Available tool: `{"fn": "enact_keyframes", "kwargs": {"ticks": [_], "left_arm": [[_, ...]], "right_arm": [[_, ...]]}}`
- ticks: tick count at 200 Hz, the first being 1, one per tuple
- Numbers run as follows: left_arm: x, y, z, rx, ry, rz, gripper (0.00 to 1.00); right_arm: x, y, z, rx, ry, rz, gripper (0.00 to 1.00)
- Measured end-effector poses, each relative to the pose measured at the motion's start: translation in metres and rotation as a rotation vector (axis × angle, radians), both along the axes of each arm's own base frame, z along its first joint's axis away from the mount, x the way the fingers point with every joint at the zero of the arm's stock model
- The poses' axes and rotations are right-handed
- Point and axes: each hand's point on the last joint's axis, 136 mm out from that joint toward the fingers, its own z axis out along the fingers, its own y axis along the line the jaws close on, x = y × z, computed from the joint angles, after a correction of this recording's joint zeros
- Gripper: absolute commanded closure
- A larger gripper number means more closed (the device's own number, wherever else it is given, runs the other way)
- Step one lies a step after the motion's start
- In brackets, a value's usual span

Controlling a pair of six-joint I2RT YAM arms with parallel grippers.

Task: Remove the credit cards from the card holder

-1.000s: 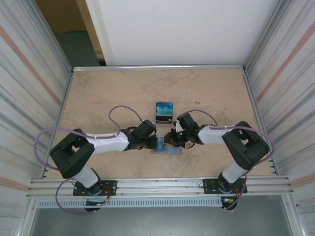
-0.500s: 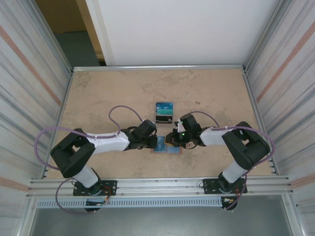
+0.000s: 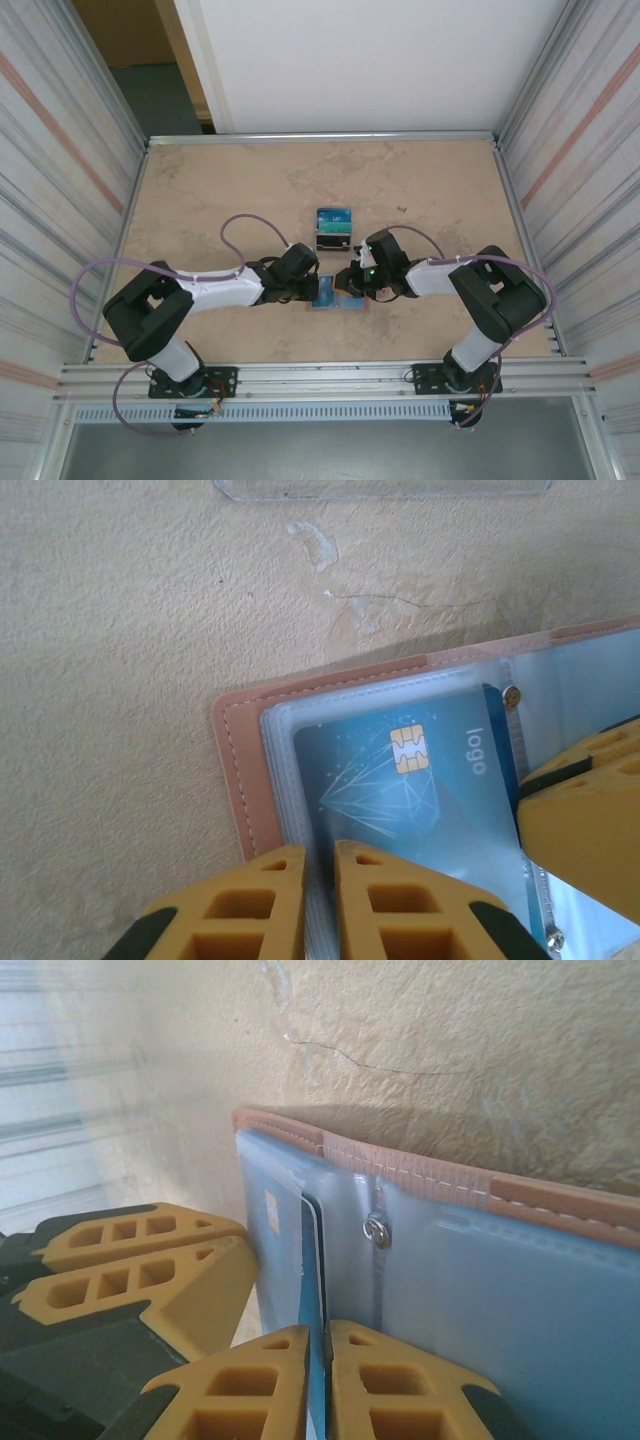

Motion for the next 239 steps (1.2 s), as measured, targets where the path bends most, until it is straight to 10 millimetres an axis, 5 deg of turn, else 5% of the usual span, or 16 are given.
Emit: {"fn": "enact_keyframes", "kwargs": {"ticks": [62, 135, 239], "left_arm": [[0.004, 0.001, 0.001, 0.013, -0.011, 0.014, 0.85], [0.006, 0.004, 0.001, 0.026, -0.021, 0.024, 0.85], [0.001, 0.001, 0.003, 0.042, -0.023, 0.016, 0.89]], "right_arm": [[0.001, 0.004, -0.006, 0.017, 0.018, 0.001, 0.84], [0.002, 0.004, -0.009, 0.014, 0.027, -0.004, 1.0], [0.0, -0.004, -0.009, -0.123, 0.028, 0.036, 1.0]]}}
